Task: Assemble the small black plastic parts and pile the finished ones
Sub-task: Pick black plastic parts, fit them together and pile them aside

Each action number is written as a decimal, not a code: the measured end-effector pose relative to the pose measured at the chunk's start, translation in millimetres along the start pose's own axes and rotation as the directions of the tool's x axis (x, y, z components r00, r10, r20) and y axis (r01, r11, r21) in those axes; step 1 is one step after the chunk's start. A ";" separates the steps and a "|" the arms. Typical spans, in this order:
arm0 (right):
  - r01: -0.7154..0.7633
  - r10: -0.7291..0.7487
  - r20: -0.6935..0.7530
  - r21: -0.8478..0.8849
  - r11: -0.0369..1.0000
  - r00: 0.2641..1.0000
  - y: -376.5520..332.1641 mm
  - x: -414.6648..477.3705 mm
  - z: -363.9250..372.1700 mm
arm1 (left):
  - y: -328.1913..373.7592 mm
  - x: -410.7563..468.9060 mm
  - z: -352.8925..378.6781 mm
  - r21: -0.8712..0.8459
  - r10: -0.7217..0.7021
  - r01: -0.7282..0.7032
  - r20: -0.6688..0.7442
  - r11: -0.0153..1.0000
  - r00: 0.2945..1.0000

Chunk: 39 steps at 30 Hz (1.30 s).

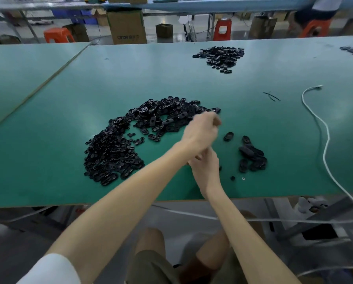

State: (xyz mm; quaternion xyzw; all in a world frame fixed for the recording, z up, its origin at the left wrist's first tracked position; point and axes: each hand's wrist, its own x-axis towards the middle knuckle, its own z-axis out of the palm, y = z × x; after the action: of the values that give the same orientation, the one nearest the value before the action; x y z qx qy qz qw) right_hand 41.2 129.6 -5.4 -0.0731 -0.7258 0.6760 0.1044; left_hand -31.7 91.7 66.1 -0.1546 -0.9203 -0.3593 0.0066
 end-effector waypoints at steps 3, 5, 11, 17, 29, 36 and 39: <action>-0.030 0.029 0.009 0.079 0.996 1.000 0.9 -1.4 -1.3 | -45.5 13.6 -27.0 0.291 -0.090 0.104 -0.060 0.951 0.994; -0.022 0.022 0.000 0.080 0.997 1.000 -0.3 -1.1 0.0 | -78.2 16.3 -39.0 0.467 -0.118 0.143 -0.083 0.872 0.990; -0.011 0.011 0.005 0.088 0.996 1.000 -0.4 -1.0 -0.2 | -126.7 4.6 -48.5 0.527 -0.054 0.156 -0.203 0.836 0.978; -0.009 0.008 0.010 0.090 0.996 1.000 0.4 -1.6 -0.1 | -117.4 5.8 -47.8 0.186 -0.282 0.321 -0.207 0.929 0.937; 0.015 -0.013 -0.017 0.112 0.994 1.000 0.9 -2.3 -2.5 | -105.6 -28.8 -47.1 0.054 -0.165 0.192 -0.323 0.980 0.932; 0.051 -0.052 0.013 0.048 0.998 0.999 5.4 0.2 -1.4 | -86.6 -67.9 -49.4 -0.199 -0.022 0.023 0.008 0.980 1.000; 0.050 -0.050 0.008 0.025 0.998 0.999 7.0 -1.0 -1.9 | -98.0 -73.7 -55.7 -0.124 -0.020 0.019 -0.007 0.992 1.000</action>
State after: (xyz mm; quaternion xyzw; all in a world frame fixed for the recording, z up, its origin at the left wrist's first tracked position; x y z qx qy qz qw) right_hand 42.4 131.7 -12.3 -0.0509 -0.7193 0.6825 0.1192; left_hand 4.6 -33.9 33.7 -0.1440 -0.8977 -0.4164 -0.0026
